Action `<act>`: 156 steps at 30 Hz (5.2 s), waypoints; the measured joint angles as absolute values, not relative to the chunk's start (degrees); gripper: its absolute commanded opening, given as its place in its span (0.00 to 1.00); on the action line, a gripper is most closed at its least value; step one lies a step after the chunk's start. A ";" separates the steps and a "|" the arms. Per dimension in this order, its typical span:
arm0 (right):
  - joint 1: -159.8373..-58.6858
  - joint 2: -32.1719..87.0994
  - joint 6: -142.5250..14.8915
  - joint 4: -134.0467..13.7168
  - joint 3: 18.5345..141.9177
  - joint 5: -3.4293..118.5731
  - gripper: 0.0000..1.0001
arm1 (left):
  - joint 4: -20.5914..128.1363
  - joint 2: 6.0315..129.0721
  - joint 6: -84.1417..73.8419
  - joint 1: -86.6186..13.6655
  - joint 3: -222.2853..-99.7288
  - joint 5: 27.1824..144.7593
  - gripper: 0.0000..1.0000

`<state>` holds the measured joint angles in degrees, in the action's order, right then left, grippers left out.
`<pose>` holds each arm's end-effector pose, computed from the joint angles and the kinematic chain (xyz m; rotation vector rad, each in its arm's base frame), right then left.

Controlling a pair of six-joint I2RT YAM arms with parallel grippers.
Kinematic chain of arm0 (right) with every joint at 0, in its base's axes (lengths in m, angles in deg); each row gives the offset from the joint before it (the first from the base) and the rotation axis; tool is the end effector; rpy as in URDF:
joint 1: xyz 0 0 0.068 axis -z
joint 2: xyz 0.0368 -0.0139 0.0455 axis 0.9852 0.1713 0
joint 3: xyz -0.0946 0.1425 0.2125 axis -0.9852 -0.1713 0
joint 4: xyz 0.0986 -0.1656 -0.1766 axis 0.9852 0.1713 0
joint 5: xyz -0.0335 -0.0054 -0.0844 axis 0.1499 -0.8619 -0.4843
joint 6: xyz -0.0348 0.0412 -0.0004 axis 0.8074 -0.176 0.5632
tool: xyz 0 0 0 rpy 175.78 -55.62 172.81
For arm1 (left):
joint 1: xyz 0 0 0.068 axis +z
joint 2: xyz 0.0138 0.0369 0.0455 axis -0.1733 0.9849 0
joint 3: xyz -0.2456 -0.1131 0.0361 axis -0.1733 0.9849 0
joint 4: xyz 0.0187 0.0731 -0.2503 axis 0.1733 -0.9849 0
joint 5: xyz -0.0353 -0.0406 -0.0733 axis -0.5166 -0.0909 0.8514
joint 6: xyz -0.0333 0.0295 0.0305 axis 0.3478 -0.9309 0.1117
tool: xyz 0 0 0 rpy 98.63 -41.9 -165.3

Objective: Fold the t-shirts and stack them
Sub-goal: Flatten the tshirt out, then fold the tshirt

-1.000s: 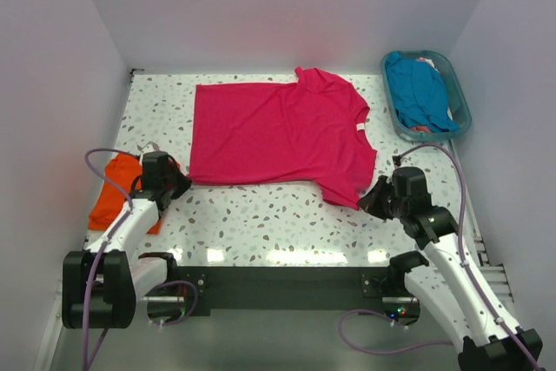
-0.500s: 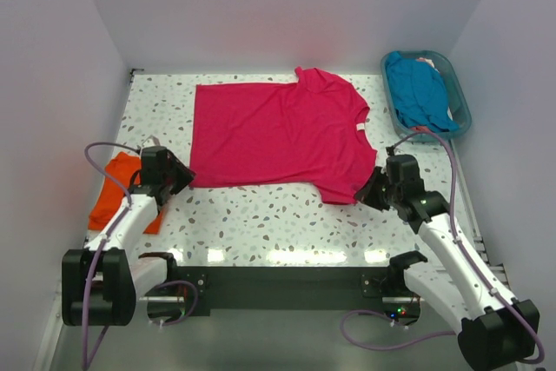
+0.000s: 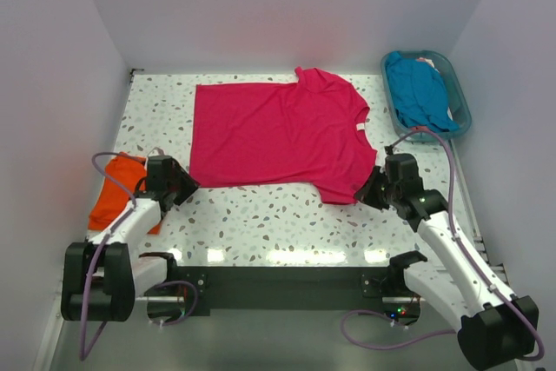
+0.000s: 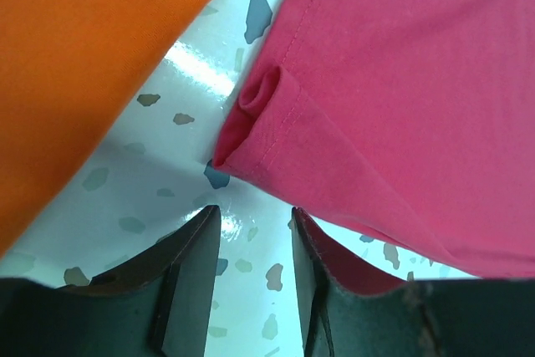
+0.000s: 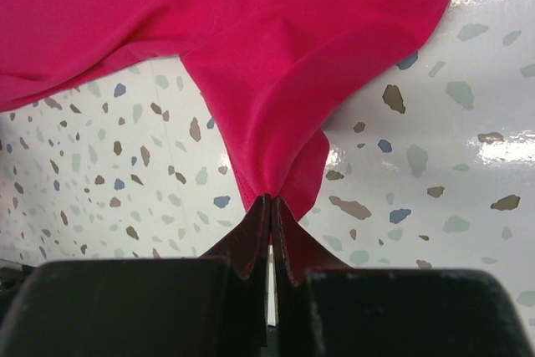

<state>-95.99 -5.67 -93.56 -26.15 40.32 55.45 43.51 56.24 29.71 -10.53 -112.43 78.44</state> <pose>0.1628 0.0497 0.2364 0.3948 2.4218 0.5347 0.2024 -0.0024 0.1552 -0.9526 2.2654 -0.3840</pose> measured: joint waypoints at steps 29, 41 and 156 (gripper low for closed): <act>-95.99 -11.42 -90.19 -21.01 49.04 52.70 0.05 | 40.53 50.78 27.96 -10.56 -117.50 76.47 0.17; -95.99 -11.09 -90.52 -22.24 42.55 53.66 0.52 | 40.36 54.43 27.65 -10.53 -115.08 76.85 0.34; -95.21 -15.12 -96.31 -22.96 35.05 53.94 0.00 | 40.75 55.06 27.61 -10.38 -115.40 80.26 0.00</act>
<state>-95.21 -15.12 -96.31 -22.96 35.05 53.94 40.75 55.06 27.61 -10.38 -115.40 80.26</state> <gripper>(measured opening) 0.014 0.024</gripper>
